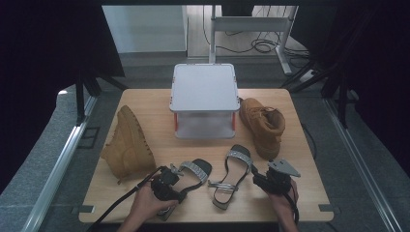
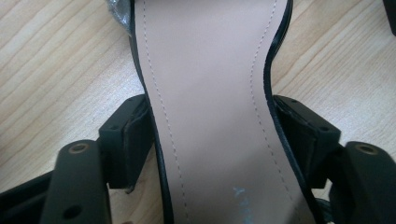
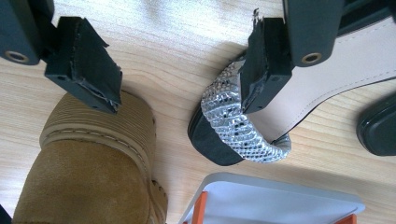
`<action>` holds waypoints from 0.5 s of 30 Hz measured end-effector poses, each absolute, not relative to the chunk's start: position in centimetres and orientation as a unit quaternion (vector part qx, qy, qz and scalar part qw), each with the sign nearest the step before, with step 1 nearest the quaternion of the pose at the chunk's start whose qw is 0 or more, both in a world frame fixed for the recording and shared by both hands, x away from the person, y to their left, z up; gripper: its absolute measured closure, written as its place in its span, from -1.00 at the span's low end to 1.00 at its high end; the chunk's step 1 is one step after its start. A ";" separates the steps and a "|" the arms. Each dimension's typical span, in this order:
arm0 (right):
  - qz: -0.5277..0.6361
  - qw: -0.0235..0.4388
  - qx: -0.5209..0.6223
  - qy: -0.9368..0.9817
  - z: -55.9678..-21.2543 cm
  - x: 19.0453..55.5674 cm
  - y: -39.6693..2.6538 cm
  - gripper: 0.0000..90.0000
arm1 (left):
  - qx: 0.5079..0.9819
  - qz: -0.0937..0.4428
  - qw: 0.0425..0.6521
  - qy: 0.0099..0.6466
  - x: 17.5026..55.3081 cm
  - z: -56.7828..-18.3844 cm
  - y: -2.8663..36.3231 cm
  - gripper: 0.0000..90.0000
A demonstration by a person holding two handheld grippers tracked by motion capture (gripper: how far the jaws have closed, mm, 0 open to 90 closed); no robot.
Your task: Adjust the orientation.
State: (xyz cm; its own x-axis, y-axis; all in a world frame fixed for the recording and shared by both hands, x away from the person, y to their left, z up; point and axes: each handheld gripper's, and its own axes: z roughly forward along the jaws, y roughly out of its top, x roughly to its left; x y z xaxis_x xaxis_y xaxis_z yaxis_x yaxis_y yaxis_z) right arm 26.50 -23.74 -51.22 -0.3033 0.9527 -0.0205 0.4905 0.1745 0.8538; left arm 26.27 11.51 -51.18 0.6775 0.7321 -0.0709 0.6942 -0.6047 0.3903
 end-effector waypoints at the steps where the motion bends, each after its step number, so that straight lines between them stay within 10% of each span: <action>1: 0.390 0.296 0.510 0.707 -51.2 26.5 -23.7 -0.33 | 0.894 0.048 0.196 0.399 26.3 -51.2 11.5 -0.28; 15: 0.389 0.298 0.510 0.707 -51.2 26.5 -23.8 -0.33 | 0.897 0.054 0.190 0.396 26.3 -50.9 11.8 -0.13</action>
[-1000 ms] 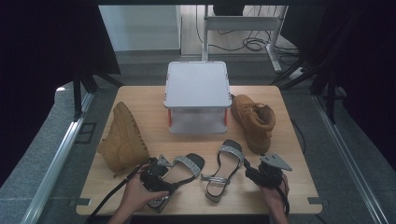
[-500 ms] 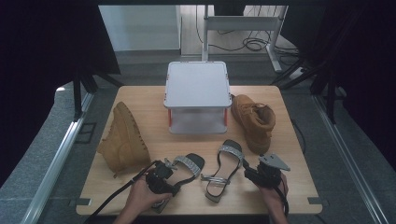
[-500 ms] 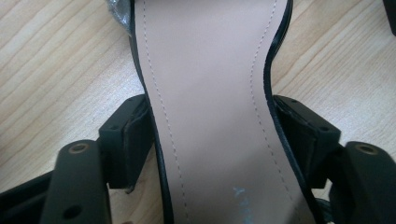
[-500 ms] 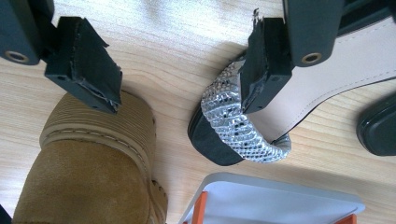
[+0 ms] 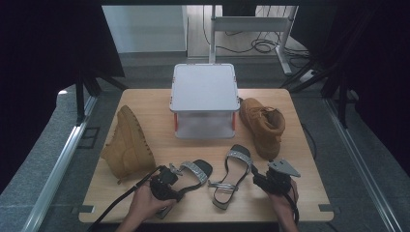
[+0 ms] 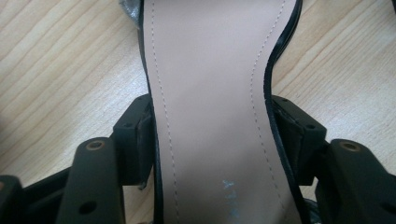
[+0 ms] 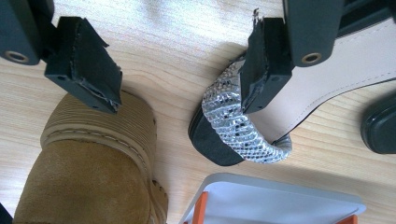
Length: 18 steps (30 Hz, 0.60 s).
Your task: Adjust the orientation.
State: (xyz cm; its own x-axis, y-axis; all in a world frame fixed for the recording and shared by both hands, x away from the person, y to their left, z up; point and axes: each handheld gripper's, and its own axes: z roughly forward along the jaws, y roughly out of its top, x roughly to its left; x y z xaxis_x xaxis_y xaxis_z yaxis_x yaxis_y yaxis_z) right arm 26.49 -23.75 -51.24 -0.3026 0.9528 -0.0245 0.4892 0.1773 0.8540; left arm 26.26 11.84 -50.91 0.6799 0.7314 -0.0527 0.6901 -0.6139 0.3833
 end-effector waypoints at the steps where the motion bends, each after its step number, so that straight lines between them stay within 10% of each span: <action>1: 0.390 0.299 0.510 0.707 -51.2 26.5 -23.8 -0.33 | 0.897 0.056 0.190 0.396 26.2 -50.9 11.9 -0.12; 18: 0.393 0.301 0.512 0.702 -51.0 26.4 -24.1 -0.33 | 0.874 0.069 0.218 0.429 27.2 -49.3 15.2 -0.08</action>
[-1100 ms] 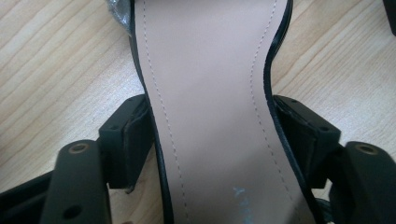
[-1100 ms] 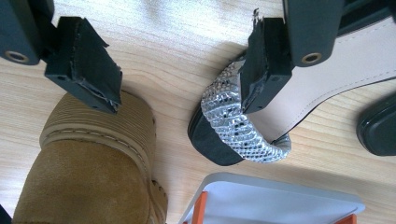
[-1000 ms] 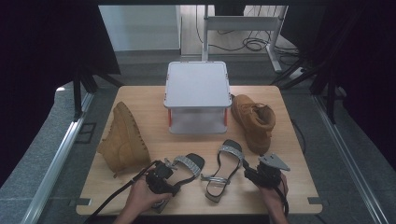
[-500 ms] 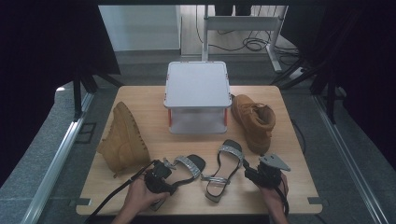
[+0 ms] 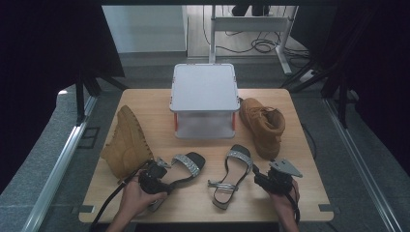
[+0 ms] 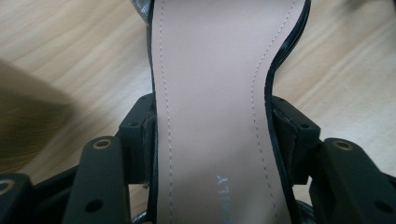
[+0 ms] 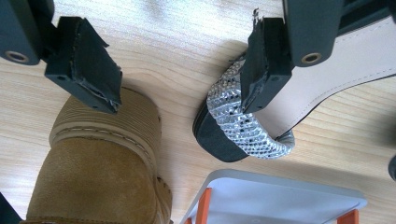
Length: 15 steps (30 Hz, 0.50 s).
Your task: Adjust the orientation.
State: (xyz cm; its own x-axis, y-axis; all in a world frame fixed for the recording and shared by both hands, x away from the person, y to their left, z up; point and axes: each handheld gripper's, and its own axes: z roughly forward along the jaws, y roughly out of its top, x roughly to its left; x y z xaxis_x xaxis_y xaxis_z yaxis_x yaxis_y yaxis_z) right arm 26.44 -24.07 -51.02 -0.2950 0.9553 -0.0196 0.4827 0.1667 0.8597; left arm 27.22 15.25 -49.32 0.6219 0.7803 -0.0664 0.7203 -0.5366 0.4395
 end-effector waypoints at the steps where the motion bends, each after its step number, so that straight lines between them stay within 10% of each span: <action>1: 0.392 0.300 0.512 0.703 -51.0 26.4 -24.0 -0.33 | 0.873 0.068 0.218 0.432 27.3 -49.3 15.4 -0.08; 15: 0.388 0.300 0.512 0.705 -51.2 26.5 -24.0 -0.33 | 0.868 0.068 0.199 0.449 28.2 -51.0 15.6 -0.08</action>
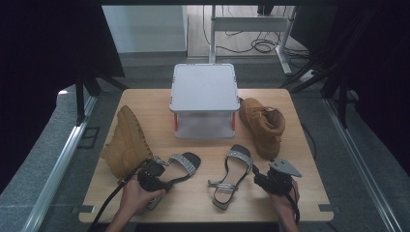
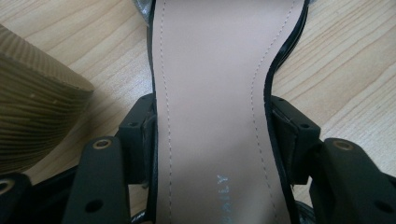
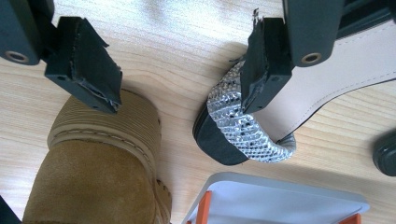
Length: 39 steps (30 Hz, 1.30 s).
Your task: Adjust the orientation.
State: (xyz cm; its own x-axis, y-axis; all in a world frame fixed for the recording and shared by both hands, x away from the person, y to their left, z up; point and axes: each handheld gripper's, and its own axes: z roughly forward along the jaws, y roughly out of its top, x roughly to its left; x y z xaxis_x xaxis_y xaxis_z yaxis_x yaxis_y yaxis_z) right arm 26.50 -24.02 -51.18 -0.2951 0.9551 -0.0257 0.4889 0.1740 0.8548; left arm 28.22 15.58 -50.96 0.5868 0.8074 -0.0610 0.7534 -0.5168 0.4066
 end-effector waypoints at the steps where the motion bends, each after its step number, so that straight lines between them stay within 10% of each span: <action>1: 0.387 0.301 0.511 0.706 -51.2 26.5 -24.0 -0.33 | 0.868 0.069 0.198 0.450 28.2 -51.0 15.5 -0.09; 8: 0.388 0.300 0.510 0.706 -51.2 26.5 -23.9 -0.33 | 0.868 0.071 0.206 0.446 27.8 -50.4 15.2 -0.38; 26: 0.405 0.298 0.511 0.697 -50.6 26.1 -23.8 -0.30 | 0.843 0.102 0.304 0.431 26.8 -47.3 16.5 -0.39; 39: 0.446 0.286 0.480 0.700 -49.0 25.2 -23.1 0.22 | 0.837 0.112 0.315 0.434 26.9 -46.9 17.2 -0.39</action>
State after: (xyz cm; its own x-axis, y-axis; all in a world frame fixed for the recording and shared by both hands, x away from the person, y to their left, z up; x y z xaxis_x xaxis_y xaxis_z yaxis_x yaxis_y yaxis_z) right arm 25.25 -23.07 -49.01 -0.3763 0.9261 0.0274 0.4161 0.1425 0.8981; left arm 26.88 17.24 -46.89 0.5989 0.7962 -0.0864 0.6558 -0.4256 0.6236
